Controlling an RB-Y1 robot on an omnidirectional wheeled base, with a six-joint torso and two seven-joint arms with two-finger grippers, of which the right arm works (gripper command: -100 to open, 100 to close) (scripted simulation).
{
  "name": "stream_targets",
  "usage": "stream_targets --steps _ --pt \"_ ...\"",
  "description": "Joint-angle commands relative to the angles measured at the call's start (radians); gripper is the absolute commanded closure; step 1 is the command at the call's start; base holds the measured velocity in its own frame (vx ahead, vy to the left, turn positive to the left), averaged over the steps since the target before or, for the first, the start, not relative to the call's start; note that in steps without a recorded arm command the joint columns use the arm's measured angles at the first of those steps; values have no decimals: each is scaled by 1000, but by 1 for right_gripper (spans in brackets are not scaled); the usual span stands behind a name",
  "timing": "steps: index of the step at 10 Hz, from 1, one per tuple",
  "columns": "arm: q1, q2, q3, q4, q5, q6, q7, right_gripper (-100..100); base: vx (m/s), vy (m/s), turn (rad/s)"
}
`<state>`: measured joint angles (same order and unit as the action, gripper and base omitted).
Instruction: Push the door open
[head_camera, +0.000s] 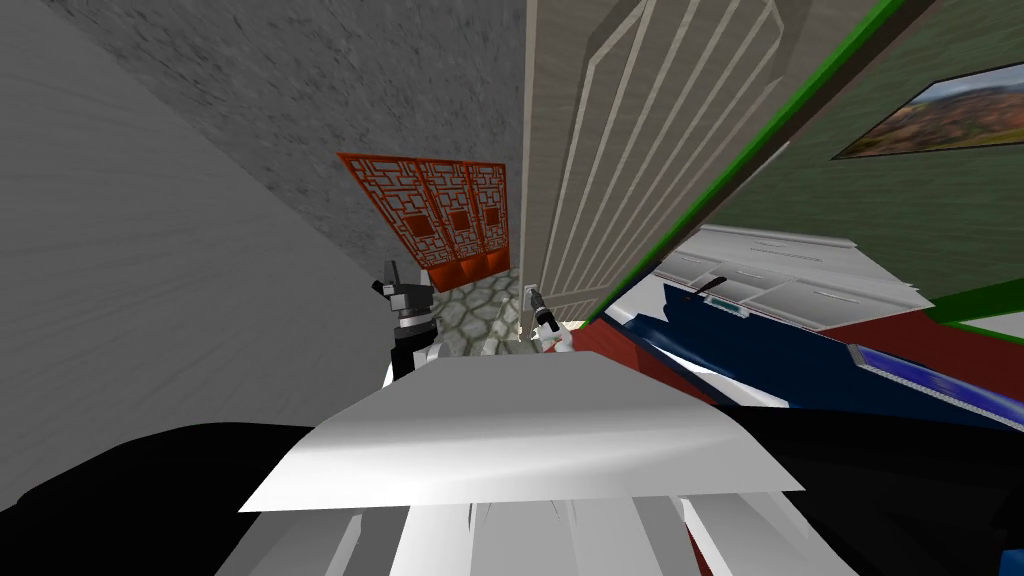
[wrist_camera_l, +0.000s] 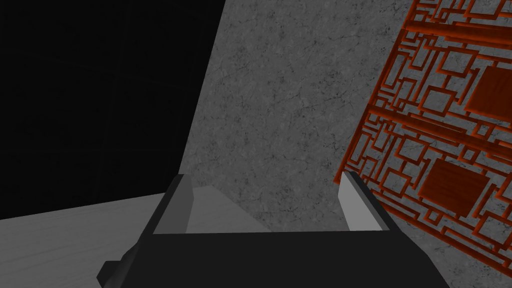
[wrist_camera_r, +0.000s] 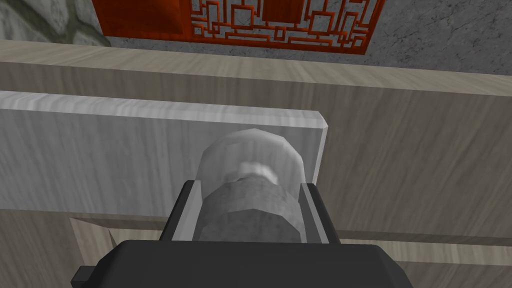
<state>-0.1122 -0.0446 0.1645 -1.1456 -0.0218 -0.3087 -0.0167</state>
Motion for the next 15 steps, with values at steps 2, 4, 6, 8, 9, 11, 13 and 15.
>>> stream_targets --steps 2,4,6,8,9,11,13,15 --pt "-11 -13 -35 -3 -3 -6 8 100 191 85 -42" --pt "-14 -19 -54 0 -6 -6 12 100 184 88 -54" --pt "-17 -24 -75 4 -8 -6 17 100 144 109 -48" --pt "-20 -28 -98 8 -11 -6 22 100 102 93 -65" --pt "-22 -28 -106 9 -12 -6 24 100 117 96 -66" --pt "-25 -30 -131 14 -15 -6 29 100 145 115 -83" --pt "-29 -31 -156 18 -18 -6 34 100 141 114 -68" --pt "-33 -29 -181 22 -21 -6 39 100 137 96 -72"
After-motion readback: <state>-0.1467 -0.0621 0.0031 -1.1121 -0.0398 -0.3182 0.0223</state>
